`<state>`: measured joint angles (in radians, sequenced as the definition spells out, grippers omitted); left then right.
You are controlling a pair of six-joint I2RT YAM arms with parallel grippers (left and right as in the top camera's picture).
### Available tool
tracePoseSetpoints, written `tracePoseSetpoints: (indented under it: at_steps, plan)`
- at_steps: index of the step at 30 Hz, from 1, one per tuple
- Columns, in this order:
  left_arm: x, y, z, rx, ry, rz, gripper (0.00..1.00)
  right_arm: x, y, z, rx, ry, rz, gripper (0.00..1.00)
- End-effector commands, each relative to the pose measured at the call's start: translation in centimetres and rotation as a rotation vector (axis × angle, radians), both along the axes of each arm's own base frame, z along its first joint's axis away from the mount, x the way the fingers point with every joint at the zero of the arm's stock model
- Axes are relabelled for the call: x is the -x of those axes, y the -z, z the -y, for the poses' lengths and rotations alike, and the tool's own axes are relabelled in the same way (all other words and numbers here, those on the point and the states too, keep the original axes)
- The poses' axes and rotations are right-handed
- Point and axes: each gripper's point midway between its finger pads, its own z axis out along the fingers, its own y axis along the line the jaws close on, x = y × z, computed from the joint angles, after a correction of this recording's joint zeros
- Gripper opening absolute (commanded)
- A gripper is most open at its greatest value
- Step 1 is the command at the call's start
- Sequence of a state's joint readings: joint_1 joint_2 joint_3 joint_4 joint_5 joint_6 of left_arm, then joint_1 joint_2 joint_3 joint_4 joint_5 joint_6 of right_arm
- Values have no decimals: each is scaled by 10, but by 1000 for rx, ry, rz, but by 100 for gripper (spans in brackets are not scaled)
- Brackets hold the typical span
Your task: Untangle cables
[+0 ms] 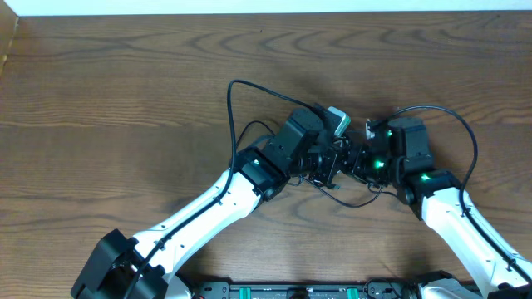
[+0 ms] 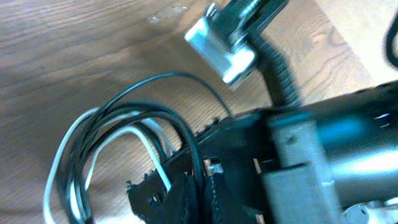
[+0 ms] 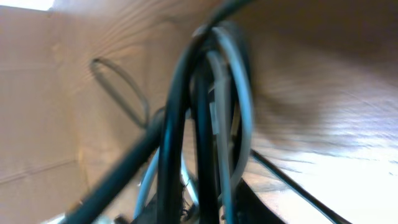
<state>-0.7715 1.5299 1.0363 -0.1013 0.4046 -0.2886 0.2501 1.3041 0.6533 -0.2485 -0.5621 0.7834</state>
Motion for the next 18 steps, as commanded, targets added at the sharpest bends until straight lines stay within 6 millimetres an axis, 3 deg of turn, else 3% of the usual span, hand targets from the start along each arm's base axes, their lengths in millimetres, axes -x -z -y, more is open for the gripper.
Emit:
tracePoseSetpoints:
  at_steps: [1,7,10,14,18]
  plan:
    - [-1,-21,1,62,27,7,8,-3,17,22,142,116,-27,15]
    - [-39,-25,-34,67,-90,16,8,12,40,54,320,186,-107,8]
    - [-58,-24,-55,64,-154,14,8,13,41,54,336,152,-90,1]
    - [-70,-20,-75,49,-210,-3,8,13,40,53,336,139,-82,1]
    - [-80,-7,-96,-33,-306,-1,17,15,30,30,256,-24,-11,1]
